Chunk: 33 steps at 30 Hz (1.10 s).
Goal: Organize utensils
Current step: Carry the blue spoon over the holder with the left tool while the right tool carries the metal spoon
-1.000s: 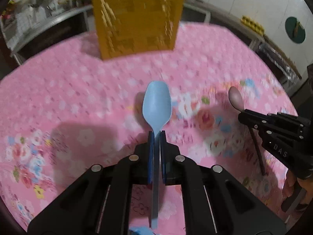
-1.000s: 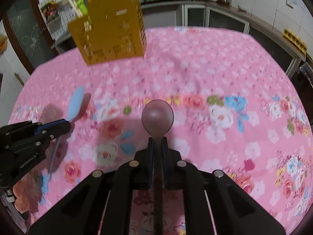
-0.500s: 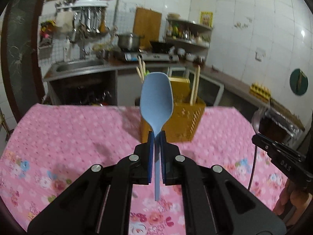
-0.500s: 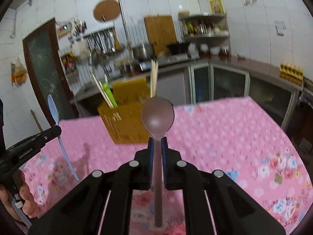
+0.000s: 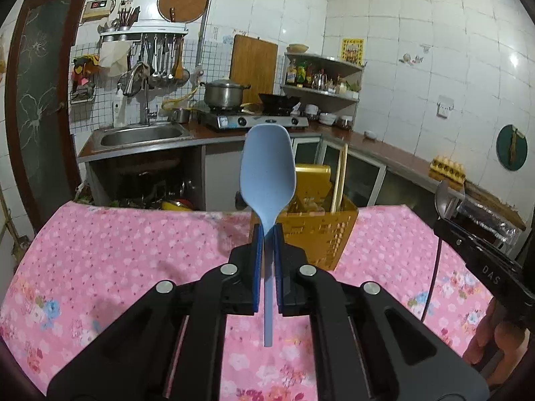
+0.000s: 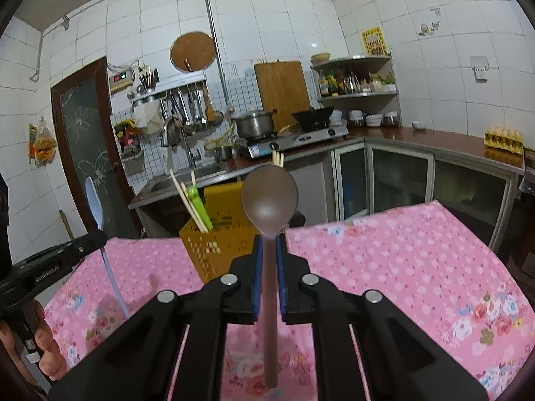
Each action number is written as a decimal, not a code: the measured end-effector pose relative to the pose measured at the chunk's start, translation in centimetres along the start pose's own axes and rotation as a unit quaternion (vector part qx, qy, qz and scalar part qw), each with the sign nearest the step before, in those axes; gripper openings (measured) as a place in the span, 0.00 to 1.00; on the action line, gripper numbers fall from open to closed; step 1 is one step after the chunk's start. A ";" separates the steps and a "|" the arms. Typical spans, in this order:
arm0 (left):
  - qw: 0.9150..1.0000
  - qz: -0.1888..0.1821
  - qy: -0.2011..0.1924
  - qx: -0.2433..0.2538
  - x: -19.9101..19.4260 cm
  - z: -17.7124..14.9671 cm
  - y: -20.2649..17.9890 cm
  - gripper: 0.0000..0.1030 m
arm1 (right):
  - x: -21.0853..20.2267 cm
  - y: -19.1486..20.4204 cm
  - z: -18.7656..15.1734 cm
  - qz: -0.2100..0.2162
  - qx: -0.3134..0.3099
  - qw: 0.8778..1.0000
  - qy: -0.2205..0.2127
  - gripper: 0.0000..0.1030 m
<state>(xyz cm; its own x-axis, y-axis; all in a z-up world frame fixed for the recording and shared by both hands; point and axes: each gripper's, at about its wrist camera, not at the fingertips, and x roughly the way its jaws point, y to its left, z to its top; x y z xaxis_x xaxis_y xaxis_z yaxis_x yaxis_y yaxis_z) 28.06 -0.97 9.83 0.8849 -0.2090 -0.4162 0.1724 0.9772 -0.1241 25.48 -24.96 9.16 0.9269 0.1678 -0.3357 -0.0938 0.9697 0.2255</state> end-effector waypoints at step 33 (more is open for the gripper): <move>0.996 -0.032 -0.086 0.023 15.0 7.1 -0.3 0.05 | 14.6 1.7 5.5 0.042 -0.039 0.991 -0.119 0.08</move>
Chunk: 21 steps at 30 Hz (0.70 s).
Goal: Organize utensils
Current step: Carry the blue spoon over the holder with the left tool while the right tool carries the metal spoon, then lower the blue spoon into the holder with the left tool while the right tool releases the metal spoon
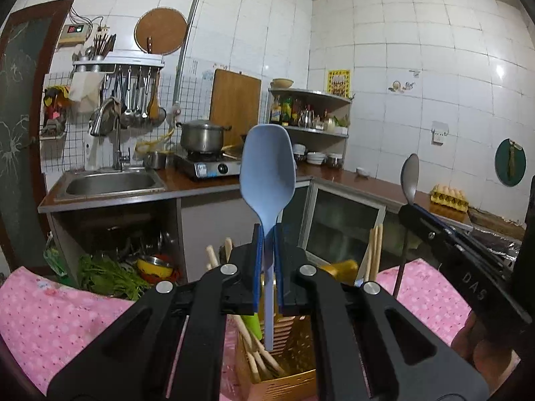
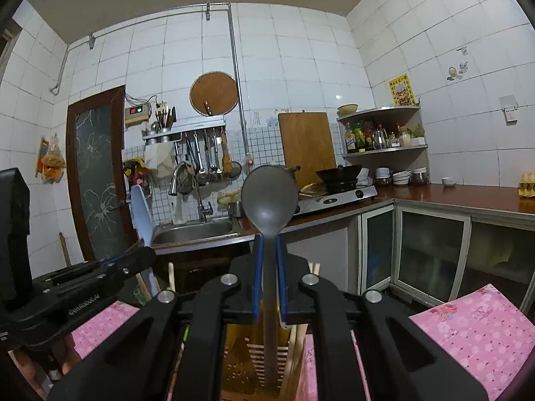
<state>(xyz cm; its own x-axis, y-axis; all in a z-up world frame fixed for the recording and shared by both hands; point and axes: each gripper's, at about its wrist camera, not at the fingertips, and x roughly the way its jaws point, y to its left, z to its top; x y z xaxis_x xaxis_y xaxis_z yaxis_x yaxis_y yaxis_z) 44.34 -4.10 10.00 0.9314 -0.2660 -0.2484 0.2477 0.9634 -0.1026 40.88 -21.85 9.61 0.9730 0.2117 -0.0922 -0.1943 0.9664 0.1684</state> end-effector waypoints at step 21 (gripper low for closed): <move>0.999 0.006 0.035 0.026 0.4 -4.8 -0.7 0.05 | 0.0 -0.8 -4.3 -0.002 -0.014 0.999 0.051 0.08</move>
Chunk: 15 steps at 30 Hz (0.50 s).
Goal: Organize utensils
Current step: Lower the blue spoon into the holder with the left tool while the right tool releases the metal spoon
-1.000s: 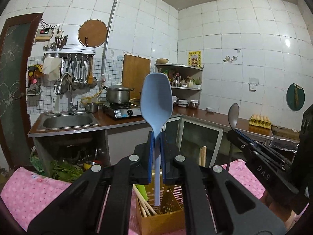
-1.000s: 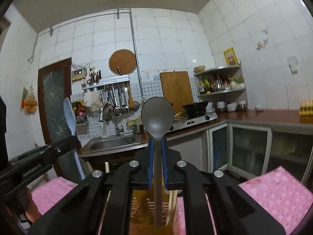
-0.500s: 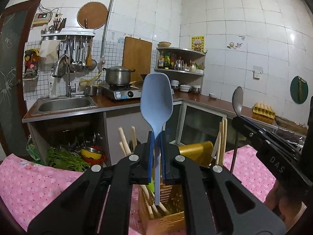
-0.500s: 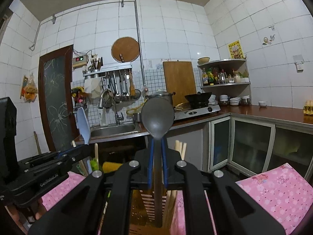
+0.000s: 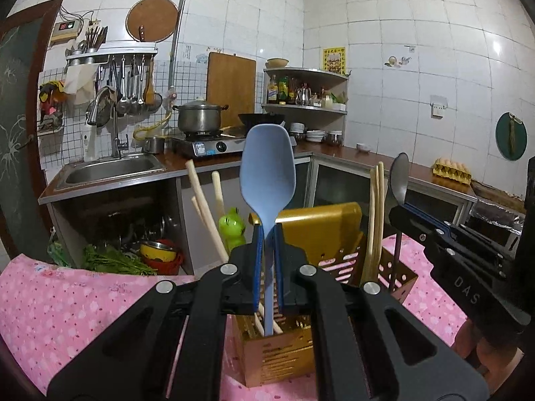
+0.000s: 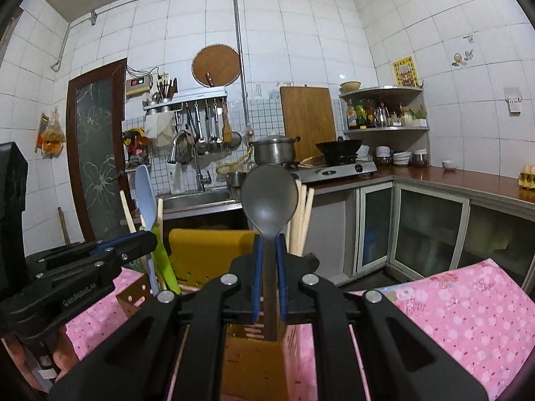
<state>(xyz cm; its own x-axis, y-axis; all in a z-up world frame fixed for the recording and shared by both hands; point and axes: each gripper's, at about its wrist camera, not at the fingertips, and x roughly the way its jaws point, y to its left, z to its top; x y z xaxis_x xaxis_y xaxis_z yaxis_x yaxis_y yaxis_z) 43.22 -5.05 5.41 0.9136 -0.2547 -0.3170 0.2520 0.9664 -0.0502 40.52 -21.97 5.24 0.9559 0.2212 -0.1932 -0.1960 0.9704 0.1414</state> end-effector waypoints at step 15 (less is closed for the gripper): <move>1.000 0.010 0.019 -0.004 0.1 -1.2 0.8 0.05 | -0.3 0.1 -1.2 0.000 0.003 1.000 0.026 0.08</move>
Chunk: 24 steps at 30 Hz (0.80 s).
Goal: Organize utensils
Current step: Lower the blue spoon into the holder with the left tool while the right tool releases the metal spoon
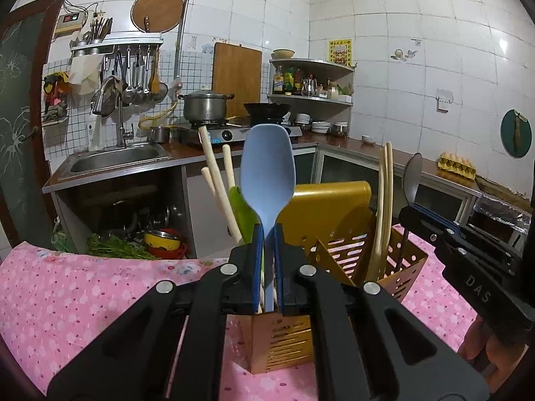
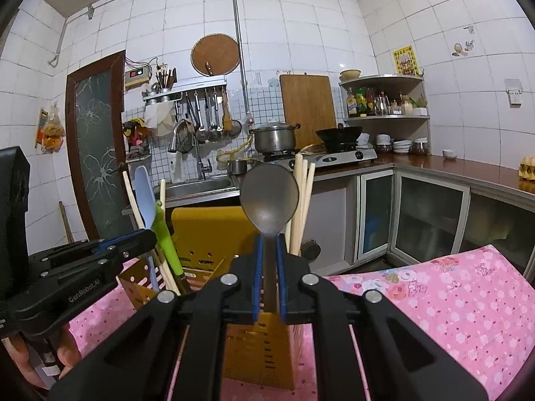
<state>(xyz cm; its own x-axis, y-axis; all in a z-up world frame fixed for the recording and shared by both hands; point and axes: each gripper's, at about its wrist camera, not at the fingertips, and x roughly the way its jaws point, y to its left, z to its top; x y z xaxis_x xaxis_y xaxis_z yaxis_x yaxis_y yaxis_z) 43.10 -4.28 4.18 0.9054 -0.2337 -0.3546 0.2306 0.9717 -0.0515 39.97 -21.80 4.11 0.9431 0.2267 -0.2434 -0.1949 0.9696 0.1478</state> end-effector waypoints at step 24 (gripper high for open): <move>1.000 0.009 0.022 -0.007 -0.1 -1.1 0.0 0.05 | 0.2 0.3 -0.8 -0.011 0.012 0.999 0.046 0.09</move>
<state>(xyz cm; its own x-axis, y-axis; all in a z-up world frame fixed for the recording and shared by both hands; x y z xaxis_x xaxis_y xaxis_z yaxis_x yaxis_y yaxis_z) 42.60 -4.25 3.20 0.8926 -0.2139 -0.3970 0.2083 0.9764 -0.0578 39.89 -21.42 3.29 0.9183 0.2140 -0.3331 -0.1667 0.9721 0.1649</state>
